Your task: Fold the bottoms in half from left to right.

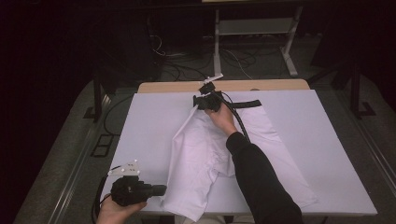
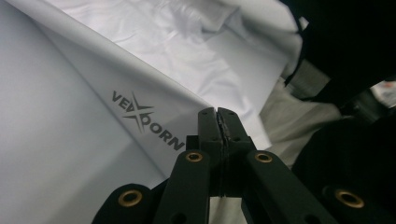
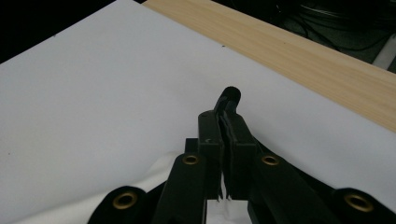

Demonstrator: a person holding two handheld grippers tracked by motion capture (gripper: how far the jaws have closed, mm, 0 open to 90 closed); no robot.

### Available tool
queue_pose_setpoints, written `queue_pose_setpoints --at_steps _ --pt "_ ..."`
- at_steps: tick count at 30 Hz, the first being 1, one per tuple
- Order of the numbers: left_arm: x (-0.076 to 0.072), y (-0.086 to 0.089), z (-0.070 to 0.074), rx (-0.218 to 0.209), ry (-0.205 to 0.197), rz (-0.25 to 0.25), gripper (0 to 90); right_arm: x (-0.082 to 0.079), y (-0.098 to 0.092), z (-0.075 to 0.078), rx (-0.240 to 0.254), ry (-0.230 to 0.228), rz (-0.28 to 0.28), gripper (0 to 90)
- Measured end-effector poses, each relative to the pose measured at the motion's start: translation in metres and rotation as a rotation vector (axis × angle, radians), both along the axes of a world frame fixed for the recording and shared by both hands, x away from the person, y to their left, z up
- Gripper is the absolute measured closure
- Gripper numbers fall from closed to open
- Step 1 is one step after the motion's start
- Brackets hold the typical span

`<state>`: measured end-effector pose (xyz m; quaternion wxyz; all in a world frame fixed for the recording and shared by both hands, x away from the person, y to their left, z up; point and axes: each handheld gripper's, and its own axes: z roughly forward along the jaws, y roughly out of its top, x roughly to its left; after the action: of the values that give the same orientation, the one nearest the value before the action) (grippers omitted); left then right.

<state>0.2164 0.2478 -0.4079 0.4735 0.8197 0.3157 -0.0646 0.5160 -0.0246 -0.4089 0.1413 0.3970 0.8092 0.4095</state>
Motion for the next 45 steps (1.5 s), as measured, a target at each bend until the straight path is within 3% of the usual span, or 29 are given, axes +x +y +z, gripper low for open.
queue_pose_setpoints --at_steps 1,13,19,26,45 --pt "0.0 -0.001 0.001 -0.014 0.0 -0.006 88.0 0.001 -0.004 0.003 0.001 -0.003 -0.003 85.9" --pt "0.0 -0.025 0.011 -0.008 -0.031 -0.094 88.0 0.004 -0.028 0.016 -0.007 -0.009 -0.026 85.9" --pt "-0.001 -0.039 0.016 -0.037 -0.025 -0.138 88.0 0.004 -0.038 0.02 -0.003 -0.011 -0.036 85.9" --pt "0.001 -0.057 0.022 -0.042 -0.034 -0.192 88.0 0.003 -0.048 0.025 0.002 -0.013 -0.038 85.9" --pt "0.009 -0.108 0.02 -0.054 -0.03 -0.322 88.0 -0.003 -0.078 0.036 -0.008 -0.025 -0.038 85.9"
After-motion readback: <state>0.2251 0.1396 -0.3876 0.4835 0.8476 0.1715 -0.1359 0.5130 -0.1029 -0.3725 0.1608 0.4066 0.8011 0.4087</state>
